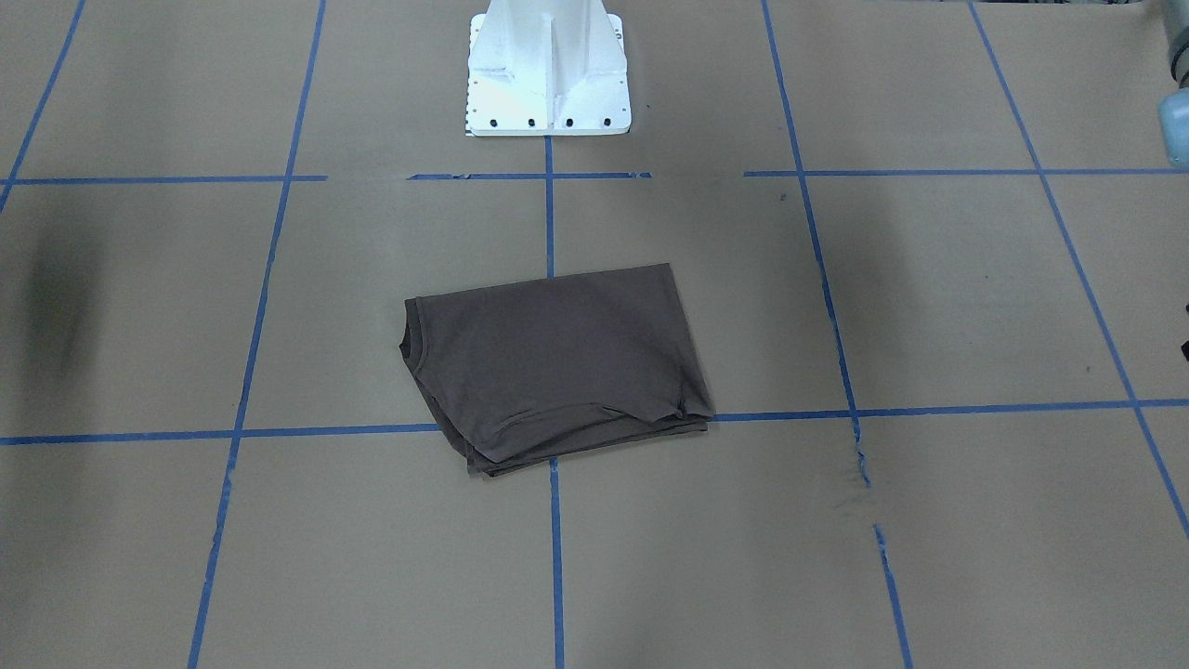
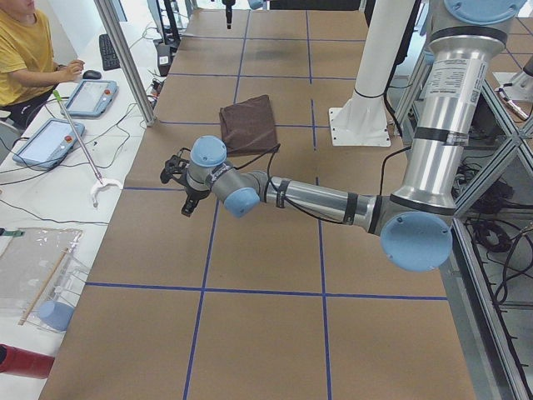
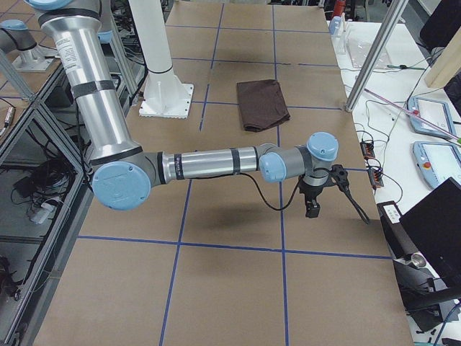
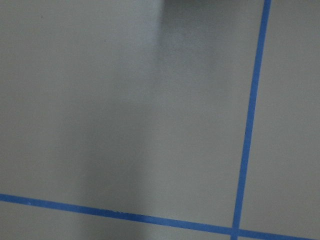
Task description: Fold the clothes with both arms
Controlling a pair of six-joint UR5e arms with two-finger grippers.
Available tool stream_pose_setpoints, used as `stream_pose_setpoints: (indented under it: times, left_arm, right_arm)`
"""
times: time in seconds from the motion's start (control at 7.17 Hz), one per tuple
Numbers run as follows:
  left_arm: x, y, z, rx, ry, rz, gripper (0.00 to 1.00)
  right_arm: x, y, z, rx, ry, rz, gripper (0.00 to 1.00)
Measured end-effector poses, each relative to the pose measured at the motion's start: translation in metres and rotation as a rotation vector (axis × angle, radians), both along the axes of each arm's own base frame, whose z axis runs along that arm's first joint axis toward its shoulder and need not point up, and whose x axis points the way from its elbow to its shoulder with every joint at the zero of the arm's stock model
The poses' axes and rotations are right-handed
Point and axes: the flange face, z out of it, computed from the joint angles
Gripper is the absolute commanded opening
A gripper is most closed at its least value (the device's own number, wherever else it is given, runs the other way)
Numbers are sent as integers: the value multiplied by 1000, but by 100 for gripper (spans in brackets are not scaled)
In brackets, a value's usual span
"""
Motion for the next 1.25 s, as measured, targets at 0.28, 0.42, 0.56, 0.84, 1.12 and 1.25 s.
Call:
stream_pose_setpoints:
  times: [0.28,0.42,0.56,0.84,1.12,1.25]
  left_arm:
    - [-23,-1,-8,-79,-34,19,100]
    - [-27,13,-2,-120,-33,21,100]
    - [-28,29,9,-152,-30,26,100]
    - [-29,54,39,-210,-8,39,100]
    - [-30,90,70,-235,18,61,100]
    - [-31,102,82,-248,24,64,100]
  right_arm:
    - [17,25,13,2,0,7,100]
    - [21,39,10,19,9,11,100]
    - [23,49,8,27,16,12,100]
    - [25,58,8,-5,22,13,100]
    - [27,74,23,-52,29,14,100]
    - [28,85,36,-75,34,15,100]
